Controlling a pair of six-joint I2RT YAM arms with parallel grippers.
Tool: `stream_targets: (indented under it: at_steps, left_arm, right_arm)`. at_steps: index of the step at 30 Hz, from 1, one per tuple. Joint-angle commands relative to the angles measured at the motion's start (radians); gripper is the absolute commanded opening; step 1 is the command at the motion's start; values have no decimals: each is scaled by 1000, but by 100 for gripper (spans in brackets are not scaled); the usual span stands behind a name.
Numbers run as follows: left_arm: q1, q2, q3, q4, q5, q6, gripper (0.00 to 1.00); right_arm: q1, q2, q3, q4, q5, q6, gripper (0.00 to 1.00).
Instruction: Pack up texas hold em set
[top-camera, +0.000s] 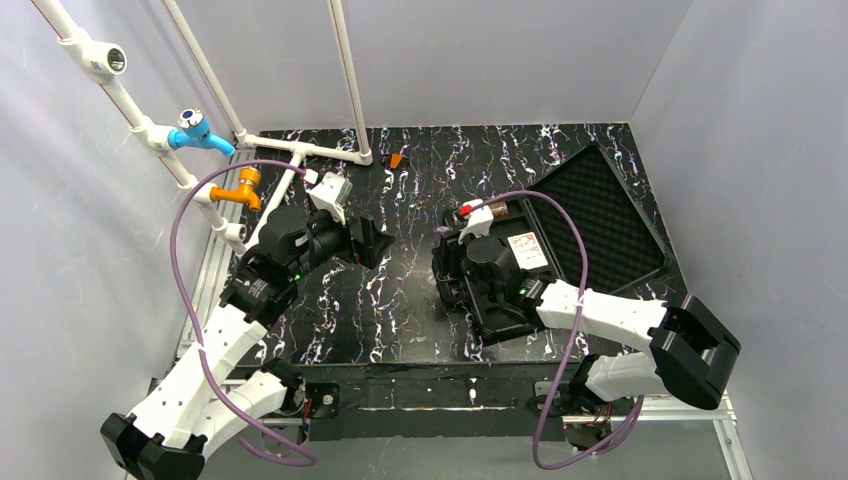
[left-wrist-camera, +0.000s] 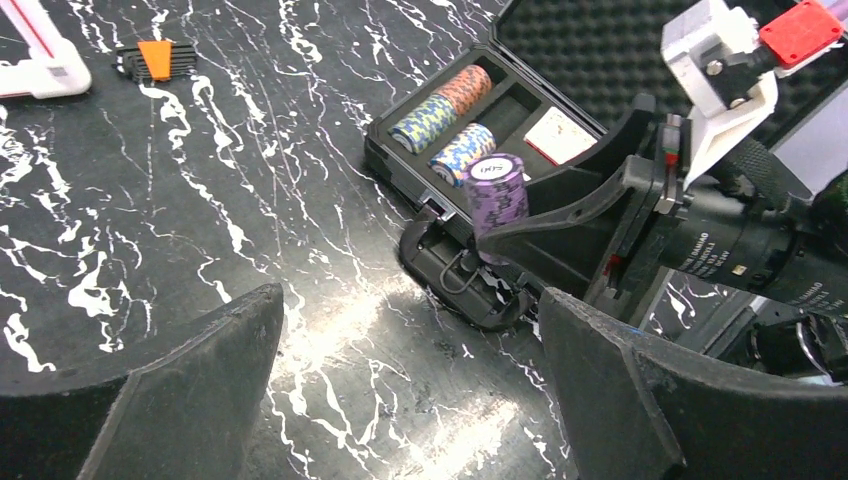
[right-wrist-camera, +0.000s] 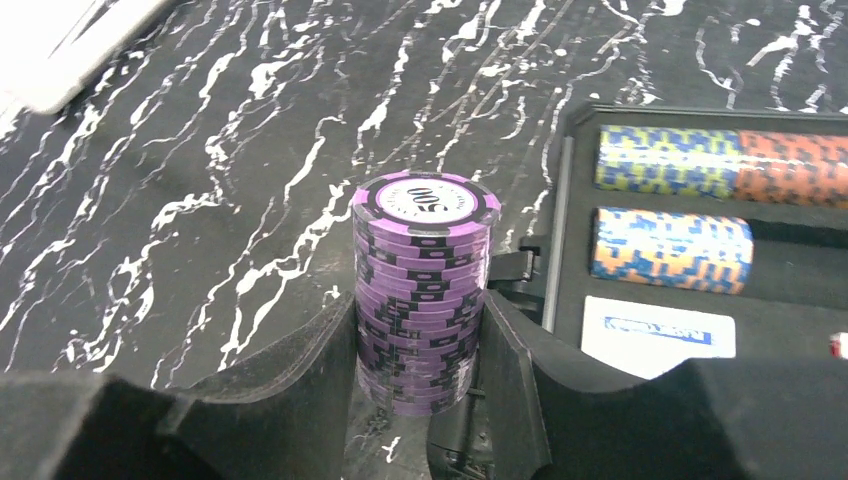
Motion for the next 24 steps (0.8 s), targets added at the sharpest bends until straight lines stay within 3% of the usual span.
stream_targets:
  at_steps: [1, 8, 15, 24]
  left_arm:
    - [-6, -17, -8, -1, -76, 23, 98]
    - [-4, -12, -2, -19, -137, 31, 98]
    - [-4, 4, 11, -52, -262, 32, 98]
    - [-4, 23, 25, -79, -318, 34, 98]
  right_arm:
    - [1, -48, 84, -8, 160, 44, 1]
    - [1, -84, 99, -121, 350, 177, 1]
    - [-1, -97, 190, -412, 565, 411, 1]
    - [-37, -55, 344, -790, 681, 782, 1]
